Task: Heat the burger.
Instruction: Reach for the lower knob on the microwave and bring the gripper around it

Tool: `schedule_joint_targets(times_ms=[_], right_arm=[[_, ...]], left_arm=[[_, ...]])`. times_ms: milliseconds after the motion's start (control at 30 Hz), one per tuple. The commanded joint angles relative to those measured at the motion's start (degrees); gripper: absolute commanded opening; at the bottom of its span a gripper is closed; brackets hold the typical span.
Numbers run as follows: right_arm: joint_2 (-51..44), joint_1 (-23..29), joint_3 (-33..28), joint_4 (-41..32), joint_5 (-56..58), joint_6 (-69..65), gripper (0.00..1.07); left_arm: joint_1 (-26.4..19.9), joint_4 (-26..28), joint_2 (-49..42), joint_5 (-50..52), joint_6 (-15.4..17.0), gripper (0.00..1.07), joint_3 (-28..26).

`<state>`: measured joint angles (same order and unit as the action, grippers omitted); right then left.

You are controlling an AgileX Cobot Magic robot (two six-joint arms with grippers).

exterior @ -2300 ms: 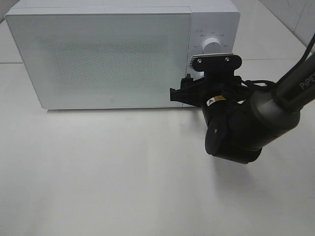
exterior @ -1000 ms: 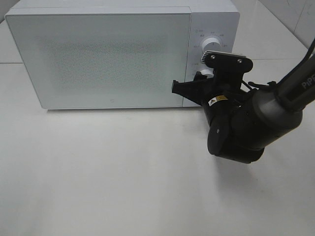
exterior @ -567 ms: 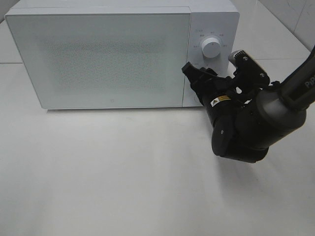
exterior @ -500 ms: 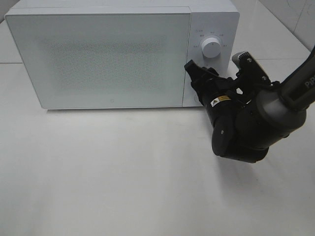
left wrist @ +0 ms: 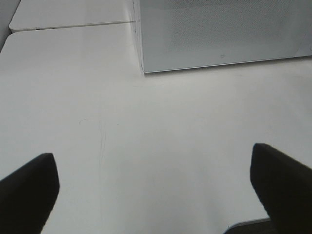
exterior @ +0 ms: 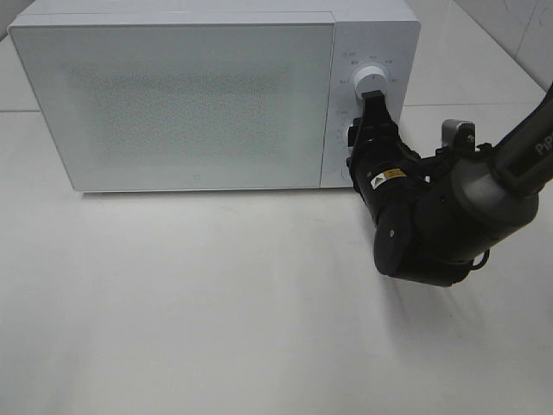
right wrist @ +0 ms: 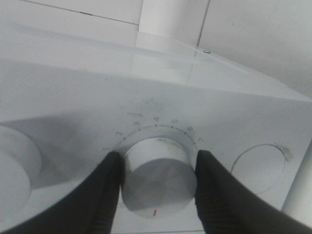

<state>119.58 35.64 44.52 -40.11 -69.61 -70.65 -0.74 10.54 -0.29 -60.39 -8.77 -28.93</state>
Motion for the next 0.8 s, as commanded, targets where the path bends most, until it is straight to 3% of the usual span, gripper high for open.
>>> schedule_joint_targets(times_ms=[33, 233, 800], right_arm=[[-0.34, 0.57, 1.72, 9.85, 1.03, -11.12, 0.03], [-0.34, 0.57, 1.72, 9.85, 2.86, -20.28, 0.03], [-0.34, 0.57, 1.72, 8.82, 2.81, -16.50, 0.07]], left_arm=[[-0.17, 0.06, -1.15, 0.69, 0.23, 1.00, 0.17], [-0.17, 0.06, -1.15, 0.69, 0.23, 1.00, 0.17], [-0.17, 0.06, -1.15, 0.69, 0.23, 1.00, 0.17]])
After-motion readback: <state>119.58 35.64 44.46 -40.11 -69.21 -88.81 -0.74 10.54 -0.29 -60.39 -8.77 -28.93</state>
